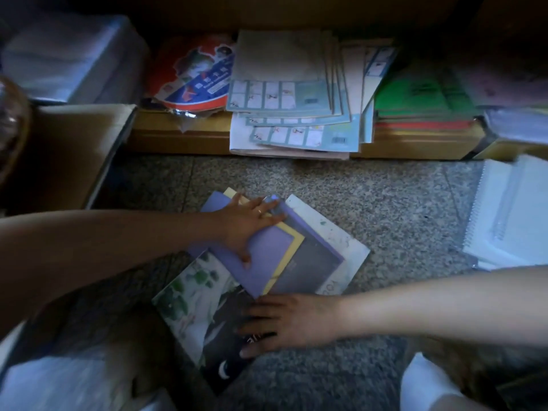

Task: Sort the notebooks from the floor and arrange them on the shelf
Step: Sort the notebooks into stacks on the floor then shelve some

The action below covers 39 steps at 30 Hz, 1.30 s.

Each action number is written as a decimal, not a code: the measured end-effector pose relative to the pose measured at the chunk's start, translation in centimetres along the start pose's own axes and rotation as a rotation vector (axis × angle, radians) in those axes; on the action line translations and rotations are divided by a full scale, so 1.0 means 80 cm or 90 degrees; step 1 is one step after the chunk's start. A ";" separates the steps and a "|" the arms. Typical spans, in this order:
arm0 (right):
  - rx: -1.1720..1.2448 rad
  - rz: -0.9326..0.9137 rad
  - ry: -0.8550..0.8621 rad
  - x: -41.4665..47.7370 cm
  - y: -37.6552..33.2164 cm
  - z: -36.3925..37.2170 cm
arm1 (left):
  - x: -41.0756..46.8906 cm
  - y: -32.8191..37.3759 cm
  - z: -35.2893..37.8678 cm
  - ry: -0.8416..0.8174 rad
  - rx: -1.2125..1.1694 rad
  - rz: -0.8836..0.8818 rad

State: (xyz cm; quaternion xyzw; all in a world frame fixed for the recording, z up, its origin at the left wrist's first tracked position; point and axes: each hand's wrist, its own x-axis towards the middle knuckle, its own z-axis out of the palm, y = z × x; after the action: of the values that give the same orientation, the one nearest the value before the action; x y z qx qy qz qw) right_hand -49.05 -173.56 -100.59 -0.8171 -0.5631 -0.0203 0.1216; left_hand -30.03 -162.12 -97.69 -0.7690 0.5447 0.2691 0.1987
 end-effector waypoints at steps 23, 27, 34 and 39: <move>-0.063 0.032 -0.182 -0.014 0.060 0.010 | -0.012 -0.014 0.056 0.123 -0.273 -0.221; -0.056 0.124 -0.227 -0.052 0.050 0.006 | -0.011 0.005 0.056 0.151 -0.346 -0.335; -0.120 0.345 -0.163 -0.123 0.048 -0.012 | 0.014 0.023 0.033 0.135 -0.575 -0.440; 0.055 0.761 -0.136 -0.189 0.056 -0.047 | 0.037 0.057 0.009 0.078 -0.685 -0.398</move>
State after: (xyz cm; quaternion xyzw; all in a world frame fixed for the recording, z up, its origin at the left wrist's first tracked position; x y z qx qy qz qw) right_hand -50.07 -189.73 -100.30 -0.9837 -0.0164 0.1562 0.0879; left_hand -33.67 -165.37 -100.18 -0.8983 0.0927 0.3906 -0.1785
